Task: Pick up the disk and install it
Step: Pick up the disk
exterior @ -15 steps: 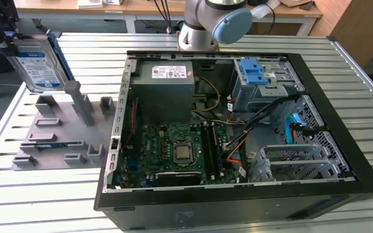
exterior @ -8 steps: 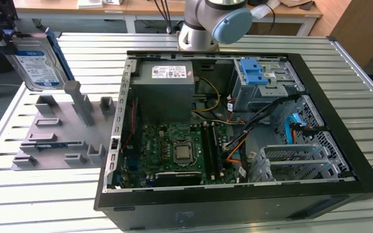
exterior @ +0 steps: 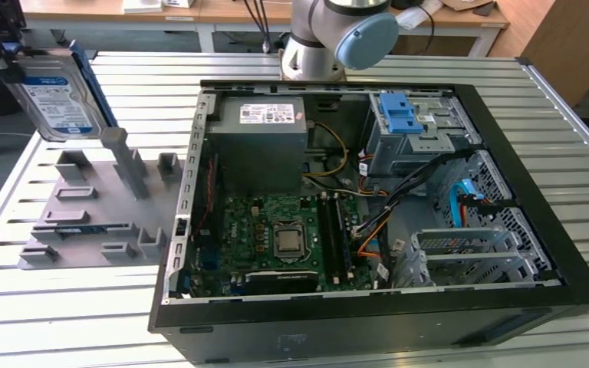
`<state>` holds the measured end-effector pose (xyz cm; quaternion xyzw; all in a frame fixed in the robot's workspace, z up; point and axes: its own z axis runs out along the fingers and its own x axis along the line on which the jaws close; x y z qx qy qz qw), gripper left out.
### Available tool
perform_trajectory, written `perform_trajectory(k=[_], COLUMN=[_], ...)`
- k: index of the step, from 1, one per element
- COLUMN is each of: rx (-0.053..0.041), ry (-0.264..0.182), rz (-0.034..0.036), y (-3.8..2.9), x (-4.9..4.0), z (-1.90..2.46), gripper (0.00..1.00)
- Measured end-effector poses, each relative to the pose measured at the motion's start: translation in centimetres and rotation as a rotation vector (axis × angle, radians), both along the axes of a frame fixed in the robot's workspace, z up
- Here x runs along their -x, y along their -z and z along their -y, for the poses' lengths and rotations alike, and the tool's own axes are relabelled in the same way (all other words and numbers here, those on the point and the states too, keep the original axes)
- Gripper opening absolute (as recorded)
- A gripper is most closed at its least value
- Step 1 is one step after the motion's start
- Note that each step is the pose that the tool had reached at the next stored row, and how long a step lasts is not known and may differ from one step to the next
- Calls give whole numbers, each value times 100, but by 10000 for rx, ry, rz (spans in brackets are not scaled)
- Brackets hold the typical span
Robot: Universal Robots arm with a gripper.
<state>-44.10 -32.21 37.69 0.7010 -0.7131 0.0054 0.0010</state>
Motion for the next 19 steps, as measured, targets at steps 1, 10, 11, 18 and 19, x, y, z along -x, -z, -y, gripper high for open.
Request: perform_trajectory(k=[1, 10, 11, 18, 19], rx=[0, 0, 0, 0, 0], ry=[0, 0, 0, 0, 0], rz=[0, 0, 0, 1, 0], y=[-6, -63, -69, -110, -116], x=[0, 0, 0, 0, 0], z=[0, 0, 0, 0, 0], gripper=[36, 36, 36, 36, 36])
